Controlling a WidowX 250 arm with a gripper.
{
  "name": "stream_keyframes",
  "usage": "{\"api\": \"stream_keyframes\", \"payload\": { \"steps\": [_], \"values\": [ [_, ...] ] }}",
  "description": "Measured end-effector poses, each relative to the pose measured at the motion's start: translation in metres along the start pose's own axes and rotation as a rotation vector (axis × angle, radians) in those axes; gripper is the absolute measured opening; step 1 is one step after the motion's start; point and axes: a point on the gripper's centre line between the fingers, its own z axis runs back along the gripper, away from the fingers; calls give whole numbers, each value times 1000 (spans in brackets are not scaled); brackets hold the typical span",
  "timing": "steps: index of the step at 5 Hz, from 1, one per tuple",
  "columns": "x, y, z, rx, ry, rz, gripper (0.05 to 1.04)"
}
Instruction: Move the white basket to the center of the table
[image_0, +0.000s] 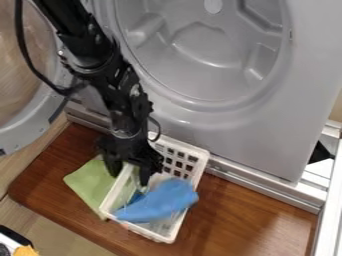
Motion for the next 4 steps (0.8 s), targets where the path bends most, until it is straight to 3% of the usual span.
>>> {"api": "stream_keyframes", "payload": {
  "steps": [1,2,3,4],
  "values": [
    [6,4,19,18,-46,22,1008],
    [11,10,34,20,-88,46,1003],
    [13,14,51,8,-119,69,999],
    [13,18,63,-37,-166,68,999]
  ]
}}
